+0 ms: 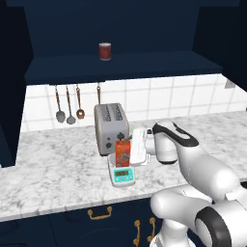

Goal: Pick the boxed food and place it on the digital scale for weighing, and close the cabinet.

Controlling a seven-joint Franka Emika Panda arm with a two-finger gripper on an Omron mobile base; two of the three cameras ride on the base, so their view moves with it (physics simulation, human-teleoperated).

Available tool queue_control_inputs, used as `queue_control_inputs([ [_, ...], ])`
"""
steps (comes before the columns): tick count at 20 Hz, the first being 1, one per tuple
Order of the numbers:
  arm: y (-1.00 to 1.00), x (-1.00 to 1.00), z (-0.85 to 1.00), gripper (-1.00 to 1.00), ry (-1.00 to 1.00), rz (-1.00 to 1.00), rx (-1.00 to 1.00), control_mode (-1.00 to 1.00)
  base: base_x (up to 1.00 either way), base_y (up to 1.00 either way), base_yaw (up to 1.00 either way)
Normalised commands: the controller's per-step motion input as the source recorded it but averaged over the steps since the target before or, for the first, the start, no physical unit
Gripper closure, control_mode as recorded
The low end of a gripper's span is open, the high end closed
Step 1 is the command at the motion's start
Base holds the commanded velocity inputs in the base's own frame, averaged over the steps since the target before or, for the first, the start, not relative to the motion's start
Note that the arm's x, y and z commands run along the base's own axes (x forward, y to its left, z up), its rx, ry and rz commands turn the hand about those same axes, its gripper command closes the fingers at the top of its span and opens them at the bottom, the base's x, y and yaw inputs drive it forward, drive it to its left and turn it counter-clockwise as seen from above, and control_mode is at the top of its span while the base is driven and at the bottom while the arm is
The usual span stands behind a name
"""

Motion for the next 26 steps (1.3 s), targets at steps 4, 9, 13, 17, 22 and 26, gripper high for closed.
queue_control_inputs([
  [4,0.02,0.04,-0.54,-1.0,-0.13,-0.14,0.0,-1.0,0.0,0.0,0.0],
  [9,0.0,-0.06,-0.35,-1.0,-0.17,-0.13,0.0,-1.0,0.0,0.0,0.0],
  [13,0.09,-0.03,-0.32,-1.0,-0.32,-0.12,-0.02,-1.0,0.0,0.0,0.0],
  [17,0.08,-0.02,-0.28,-1.0,-0.46,-0.11,-0.05,-1.0,0.0,0.0,0.0],
  [22,-0.01,-0.08,-0.25,-1.0,-0.24,-0.09,0.0,-1.0,0.0,0.0,0.0],
  [26,-0.17,-0.16,-0.08,-1.0,-0.04,-0.06,0.0,-1.0,0.0,0.0,0.0],
])
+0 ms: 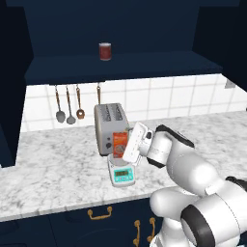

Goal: Pick the boxed food and place it on the digital scale for weighing, and close the cabinet.

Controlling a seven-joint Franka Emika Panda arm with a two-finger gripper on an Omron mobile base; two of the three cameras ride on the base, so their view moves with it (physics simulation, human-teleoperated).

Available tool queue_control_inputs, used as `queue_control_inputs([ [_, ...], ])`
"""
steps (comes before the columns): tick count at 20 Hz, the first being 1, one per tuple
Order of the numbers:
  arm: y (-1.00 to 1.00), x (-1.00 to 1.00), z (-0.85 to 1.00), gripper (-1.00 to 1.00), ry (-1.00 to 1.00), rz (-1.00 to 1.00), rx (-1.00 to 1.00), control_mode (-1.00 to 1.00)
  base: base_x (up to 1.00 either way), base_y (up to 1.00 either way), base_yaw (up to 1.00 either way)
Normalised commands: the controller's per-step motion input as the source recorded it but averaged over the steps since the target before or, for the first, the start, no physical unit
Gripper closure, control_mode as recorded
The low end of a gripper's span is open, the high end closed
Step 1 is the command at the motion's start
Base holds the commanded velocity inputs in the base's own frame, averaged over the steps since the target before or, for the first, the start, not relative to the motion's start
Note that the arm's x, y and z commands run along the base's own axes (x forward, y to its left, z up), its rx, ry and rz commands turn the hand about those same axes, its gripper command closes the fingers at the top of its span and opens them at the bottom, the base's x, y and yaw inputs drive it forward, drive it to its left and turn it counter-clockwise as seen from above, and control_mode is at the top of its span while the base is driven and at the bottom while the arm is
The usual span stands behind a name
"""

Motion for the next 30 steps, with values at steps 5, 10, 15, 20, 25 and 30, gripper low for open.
queue_control_inputs([
  [5,-0.15,-0.38,0.01,-1.0,-0.01,-0.04,0.01,-1.0,0.0,0.0,0.0],
  [10,-0.25,-0.47,0.14,-1.0,-0.08,-0.05,0.01,-1.0,0.0,0.0,0.0],
  [15,-0.67,-1.0,0.33,-1.0,-0.26,-0.14,0.03,-1.0,0.0,0.0,0.0],
  [20,-0.78,-1.0,0.38,-1.0,-0.21,-0.15,0.02,-1.0,0.0,0.0,0.0],
  [25,-0.97,-1.0,0.19,-1.0,-0.16,-0.1,0.03,-1.0,0.0,0.0,0.0],
  [30,-0.5,-0.93,-0.19,-1.0,-0.32,-0.12,0.04,-1.0,0.0,0.0,0.0],
])
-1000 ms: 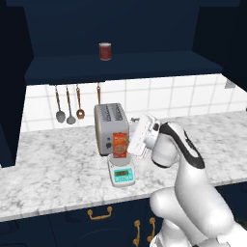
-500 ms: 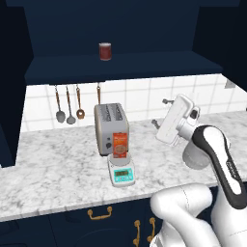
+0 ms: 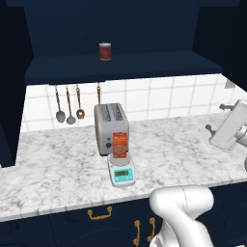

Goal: Pick the boxed food and place it on the digital scale for weighing, and close the cabinet.

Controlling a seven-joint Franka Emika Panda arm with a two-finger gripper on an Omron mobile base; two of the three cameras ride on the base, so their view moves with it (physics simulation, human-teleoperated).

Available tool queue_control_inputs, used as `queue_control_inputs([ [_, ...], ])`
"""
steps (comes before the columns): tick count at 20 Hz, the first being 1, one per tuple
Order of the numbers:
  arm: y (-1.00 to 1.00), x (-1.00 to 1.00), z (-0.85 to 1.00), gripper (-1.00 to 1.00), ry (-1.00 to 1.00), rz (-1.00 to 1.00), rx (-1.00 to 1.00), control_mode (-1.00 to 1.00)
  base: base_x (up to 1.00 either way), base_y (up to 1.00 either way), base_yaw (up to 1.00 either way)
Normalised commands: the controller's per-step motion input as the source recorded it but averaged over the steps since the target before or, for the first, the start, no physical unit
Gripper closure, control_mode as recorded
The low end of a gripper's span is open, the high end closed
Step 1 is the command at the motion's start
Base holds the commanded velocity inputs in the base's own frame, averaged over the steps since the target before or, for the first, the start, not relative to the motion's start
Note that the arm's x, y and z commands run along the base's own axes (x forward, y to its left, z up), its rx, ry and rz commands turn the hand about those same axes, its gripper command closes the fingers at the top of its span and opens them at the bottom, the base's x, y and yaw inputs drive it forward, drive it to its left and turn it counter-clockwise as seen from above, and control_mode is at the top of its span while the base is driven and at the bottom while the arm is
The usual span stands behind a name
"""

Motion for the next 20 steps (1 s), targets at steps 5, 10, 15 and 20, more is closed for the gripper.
queue_control_inputs([
  [5,-0.02,-0.49,-0.87,-1.0,-0.3,-0.12,0.18,-1.0,0.0,0.0,0.0],
  [10,-0.61,-0.07,-0.22,-1.0,-0.2,-0.12,0.15,-1.0,0.0,0.0,0.0],
  [15,-1.0,-0.26,0.0,-1.0,-0.04,-0.1,0.1,-1.0,0.0,0.0,0.0],
  [20,-1.0,-0.2,0.02,-1.0,0.0,-0.11,0.11,-1.0,0.0,0.0,0.0],
])
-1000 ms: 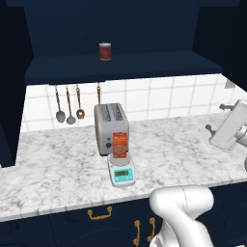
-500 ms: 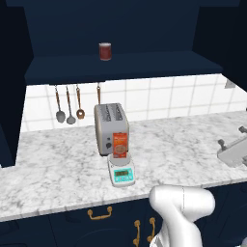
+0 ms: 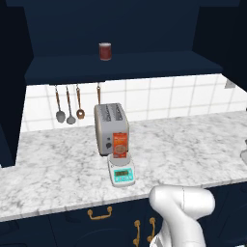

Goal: Pick the boxed food and place it on the digital scale for weighing, and close the cabinet.

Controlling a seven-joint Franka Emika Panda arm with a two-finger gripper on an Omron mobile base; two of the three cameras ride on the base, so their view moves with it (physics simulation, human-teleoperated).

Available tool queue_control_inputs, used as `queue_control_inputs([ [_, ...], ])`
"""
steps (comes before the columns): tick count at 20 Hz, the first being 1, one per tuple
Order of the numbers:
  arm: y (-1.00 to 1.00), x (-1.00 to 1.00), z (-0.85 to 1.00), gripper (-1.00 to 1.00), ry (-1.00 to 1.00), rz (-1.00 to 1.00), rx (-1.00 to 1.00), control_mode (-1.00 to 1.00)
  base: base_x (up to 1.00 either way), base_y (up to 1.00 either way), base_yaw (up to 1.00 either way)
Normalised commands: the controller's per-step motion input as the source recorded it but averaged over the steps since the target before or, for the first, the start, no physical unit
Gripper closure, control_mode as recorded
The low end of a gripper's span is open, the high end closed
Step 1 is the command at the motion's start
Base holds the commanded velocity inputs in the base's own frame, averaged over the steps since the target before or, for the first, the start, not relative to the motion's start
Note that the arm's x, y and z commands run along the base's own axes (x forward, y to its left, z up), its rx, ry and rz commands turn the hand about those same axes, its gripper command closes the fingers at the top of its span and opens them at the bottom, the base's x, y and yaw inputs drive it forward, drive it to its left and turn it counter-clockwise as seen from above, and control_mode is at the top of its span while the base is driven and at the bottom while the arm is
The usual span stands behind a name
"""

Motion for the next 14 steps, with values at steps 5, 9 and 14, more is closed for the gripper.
queue_control_inputs([
  [5,-0.78,-0.11,0.0,-1.0,0.07,-0.13,0.05,-1.0,0.0,0.0,0.0],
  [9,-0.61,0.08,0.14,-1.0,0.2,-0.15,0.02,-1.0,0.0,0.0,0.0],
  [14,-0.53,0.19,0.28,-1.0,0.29,-0.15,0.0,-1.0,0.0,0.0,0.0],
])
